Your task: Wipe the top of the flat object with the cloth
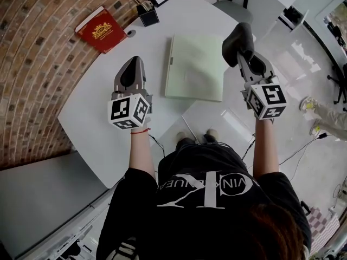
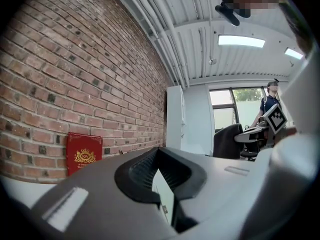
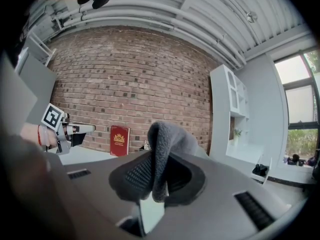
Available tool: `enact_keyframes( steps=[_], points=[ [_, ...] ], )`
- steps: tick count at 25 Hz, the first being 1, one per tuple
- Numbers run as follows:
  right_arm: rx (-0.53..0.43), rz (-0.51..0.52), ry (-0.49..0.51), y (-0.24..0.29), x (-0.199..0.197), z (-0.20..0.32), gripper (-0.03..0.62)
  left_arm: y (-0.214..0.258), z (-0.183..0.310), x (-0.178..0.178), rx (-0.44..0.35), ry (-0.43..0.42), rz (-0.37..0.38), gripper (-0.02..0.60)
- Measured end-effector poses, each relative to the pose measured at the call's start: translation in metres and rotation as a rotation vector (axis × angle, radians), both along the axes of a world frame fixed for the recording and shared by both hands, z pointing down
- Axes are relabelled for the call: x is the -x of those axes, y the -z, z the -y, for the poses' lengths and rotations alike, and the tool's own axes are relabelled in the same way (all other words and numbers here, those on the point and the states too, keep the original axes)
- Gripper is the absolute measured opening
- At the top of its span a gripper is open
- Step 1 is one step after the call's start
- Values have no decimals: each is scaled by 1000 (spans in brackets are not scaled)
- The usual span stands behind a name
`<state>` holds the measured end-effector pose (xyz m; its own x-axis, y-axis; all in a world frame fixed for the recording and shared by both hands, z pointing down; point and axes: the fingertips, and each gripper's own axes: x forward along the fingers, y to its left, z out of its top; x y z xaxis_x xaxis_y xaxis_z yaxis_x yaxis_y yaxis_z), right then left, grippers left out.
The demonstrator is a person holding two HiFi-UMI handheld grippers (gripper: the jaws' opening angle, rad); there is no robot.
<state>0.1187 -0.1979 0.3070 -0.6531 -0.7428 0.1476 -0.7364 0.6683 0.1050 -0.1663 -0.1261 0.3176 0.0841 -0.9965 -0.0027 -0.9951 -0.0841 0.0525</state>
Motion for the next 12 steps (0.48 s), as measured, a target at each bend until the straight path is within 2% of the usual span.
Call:
enact_keyframes(
  steps=[12],
  points=[
    [-15, -3, 11, -1, 6, -1, 51, -4, -1, 4, 9, 9, 1, 11]
  ],
)
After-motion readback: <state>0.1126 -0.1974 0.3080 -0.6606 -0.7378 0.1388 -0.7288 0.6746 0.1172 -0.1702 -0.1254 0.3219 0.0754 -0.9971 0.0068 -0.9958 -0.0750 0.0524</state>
